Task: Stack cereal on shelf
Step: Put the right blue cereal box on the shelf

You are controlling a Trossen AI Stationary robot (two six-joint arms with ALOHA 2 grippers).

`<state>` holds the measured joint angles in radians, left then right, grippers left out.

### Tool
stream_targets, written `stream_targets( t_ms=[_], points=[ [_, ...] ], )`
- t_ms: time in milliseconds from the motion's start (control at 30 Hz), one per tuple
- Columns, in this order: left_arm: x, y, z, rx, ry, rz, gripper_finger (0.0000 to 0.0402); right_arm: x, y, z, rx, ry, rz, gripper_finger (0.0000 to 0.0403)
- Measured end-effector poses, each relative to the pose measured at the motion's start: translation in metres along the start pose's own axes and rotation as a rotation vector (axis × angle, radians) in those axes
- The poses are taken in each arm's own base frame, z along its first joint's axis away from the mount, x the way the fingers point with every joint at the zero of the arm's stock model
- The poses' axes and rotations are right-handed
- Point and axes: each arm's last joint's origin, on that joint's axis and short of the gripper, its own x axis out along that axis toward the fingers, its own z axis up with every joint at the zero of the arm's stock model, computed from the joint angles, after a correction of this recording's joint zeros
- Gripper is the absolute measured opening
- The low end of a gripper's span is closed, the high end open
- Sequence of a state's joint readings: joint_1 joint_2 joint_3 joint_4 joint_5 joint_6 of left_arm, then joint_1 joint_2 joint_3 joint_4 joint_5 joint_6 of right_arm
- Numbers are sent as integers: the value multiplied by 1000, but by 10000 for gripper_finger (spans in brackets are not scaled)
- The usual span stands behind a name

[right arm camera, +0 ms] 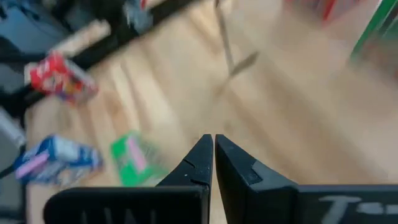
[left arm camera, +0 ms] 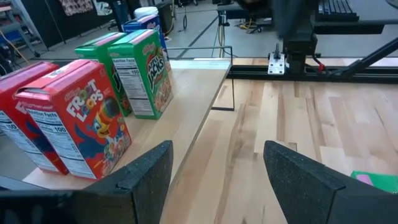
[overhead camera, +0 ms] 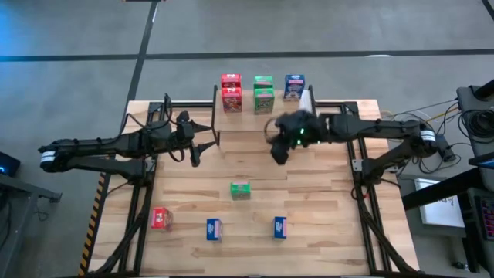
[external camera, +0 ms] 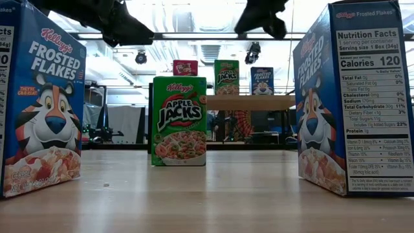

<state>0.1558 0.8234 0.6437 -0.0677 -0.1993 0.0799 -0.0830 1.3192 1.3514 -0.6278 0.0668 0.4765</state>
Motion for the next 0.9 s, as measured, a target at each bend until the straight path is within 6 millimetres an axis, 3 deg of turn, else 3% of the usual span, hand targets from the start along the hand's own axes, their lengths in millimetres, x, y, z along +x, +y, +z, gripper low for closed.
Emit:
stream_targets(
  t_ms=[200,467,800,900],
  points=[
    [0,0,0,0,0,0,235,9,36,-28,175,159,94,9],
    [0,0,1,2,-9,1,235,1,69,-53,425,263,132,9],
    [0,0,5,-2,-35,3,235,2,96,-78,358,326,151,9],
    [1,-1,3,-37,-20,-2,235,5,98,-82,434,369,142,9]
  ],
)
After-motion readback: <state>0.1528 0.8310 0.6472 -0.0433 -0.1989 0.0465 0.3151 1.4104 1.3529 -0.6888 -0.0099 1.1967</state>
